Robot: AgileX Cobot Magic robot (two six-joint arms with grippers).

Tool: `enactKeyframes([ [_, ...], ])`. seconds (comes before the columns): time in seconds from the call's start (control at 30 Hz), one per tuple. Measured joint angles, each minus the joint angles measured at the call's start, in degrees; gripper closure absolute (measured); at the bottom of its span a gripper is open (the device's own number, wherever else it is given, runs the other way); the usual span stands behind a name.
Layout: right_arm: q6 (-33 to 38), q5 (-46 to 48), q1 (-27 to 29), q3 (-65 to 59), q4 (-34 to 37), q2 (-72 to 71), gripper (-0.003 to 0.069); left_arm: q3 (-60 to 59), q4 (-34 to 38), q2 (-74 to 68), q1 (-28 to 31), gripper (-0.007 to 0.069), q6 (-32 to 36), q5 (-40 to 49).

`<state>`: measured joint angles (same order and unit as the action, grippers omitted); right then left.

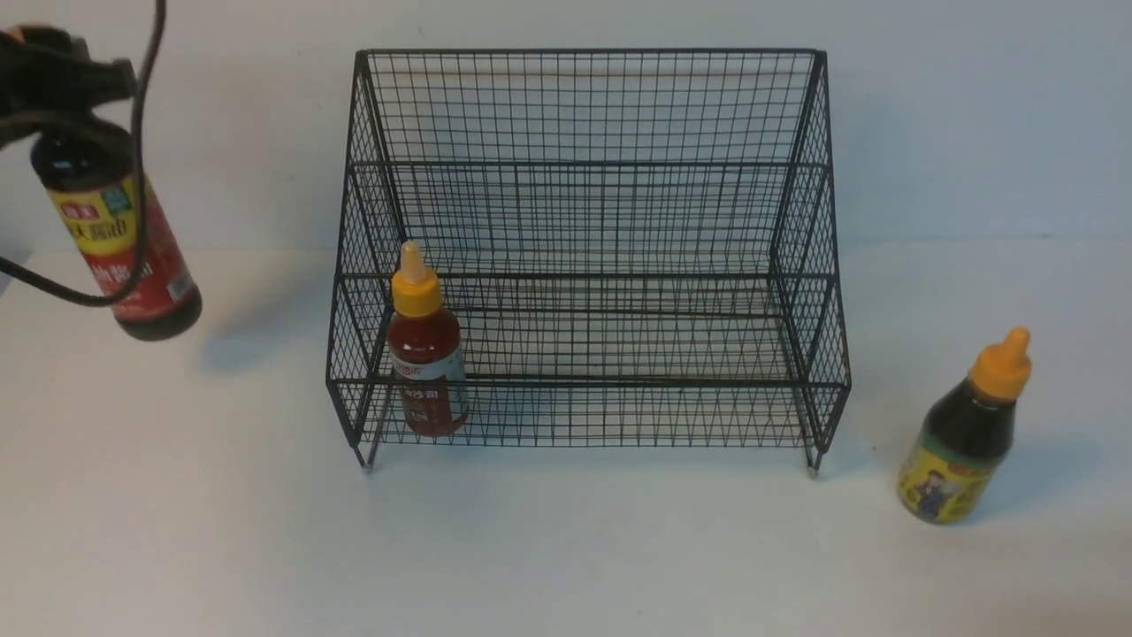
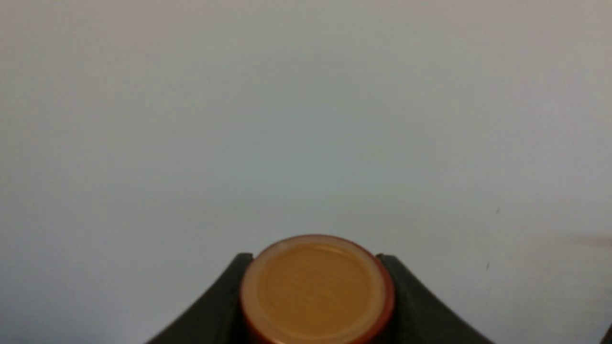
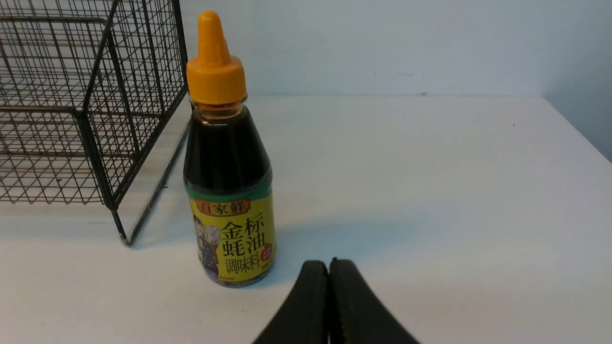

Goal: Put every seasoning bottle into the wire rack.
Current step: Use the left arm to put the condiment bottle back on the shelf

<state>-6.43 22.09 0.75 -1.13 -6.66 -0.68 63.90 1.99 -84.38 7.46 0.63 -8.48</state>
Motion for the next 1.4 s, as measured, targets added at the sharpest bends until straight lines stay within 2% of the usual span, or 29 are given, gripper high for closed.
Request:
enactKeyframes([
  [0.17, 0.0, 0.0, 0.0, 0.0, 0.0, 0.0, 0.0669, 0.3, -0.27, 6.03, -2.67, 0.0348, 0.16, 0.74],
  [0.27, 0.0, 0.0, 0.0, 0.0, 0.0, 0.0, 0.0669, 2.92, -0.32, 8.17, -6.99, 0.0348, 0.16, 3.94],
  [0.43, 0.0, 0.0, 0.0, 0.0, 0.0, 0.0, 0.0669, 9.32, 0.06, 8.46, -13.21, 0.0348, 0.1, 8.48],
  [0.77, 0.0, 0.0, 0.0, 0.0, 0.0, 0.0, 0.0669, 16.07, 0.2, 4.63, -22.02, 0.0348, -0.1, 8.48],
  [1.4, -0.19, 0.0, 0.0, 0.0, 0.0, 0.0, 0.0669, 16.25, 0.27, -5.65, -27.72, 0.0349, -2.27, 6.88],
])
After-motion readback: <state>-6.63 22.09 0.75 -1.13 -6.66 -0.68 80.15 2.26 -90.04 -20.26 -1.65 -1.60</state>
